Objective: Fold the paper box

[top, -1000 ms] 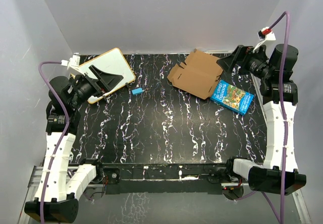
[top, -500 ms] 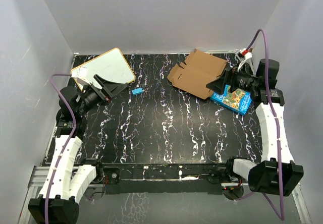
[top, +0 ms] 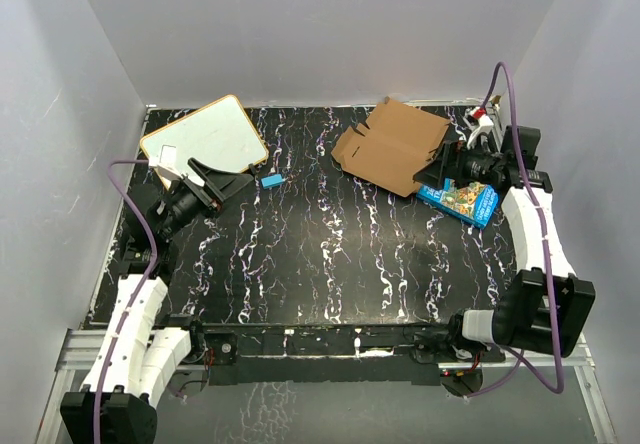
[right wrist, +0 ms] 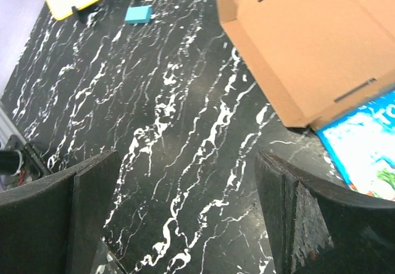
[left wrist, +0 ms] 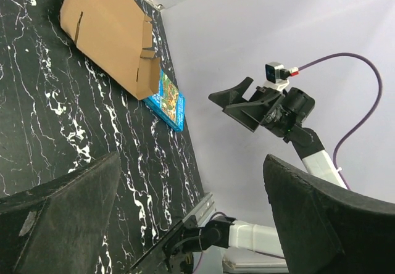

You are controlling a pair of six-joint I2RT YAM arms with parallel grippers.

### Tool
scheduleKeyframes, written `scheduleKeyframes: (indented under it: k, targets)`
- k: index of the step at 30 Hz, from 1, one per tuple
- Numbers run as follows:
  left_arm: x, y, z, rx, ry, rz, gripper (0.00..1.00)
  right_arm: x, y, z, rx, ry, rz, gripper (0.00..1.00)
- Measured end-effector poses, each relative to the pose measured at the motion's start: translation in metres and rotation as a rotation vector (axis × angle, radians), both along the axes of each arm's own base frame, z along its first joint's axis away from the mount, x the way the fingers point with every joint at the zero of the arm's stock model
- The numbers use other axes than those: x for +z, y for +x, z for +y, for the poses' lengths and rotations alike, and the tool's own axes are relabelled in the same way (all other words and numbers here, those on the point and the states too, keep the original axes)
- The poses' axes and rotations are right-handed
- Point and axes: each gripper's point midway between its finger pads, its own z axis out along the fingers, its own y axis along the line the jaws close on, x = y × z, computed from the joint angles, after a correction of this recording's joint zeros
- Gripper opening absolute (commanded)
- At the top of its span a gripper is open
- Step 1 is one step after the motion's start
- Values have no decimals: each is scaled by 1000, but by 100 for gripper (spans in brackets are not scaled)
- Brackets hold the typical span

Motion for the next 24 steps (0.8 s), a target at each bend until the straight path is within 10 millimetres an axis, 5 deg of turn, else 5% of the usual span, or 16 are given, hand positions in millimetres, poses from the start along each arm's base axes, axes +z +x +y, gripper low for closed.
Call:
scheduleKeyframes:
  k: [14, 24]
  targets:
    - [-14, -3, 0, 2, -26, 13, 97, -33, 25, -83, -307, -17, 86, 97]
    - [-20, -2, 0, 3, -32, 26, 97, -101, 43, -86, -344, -30, 281, 88]
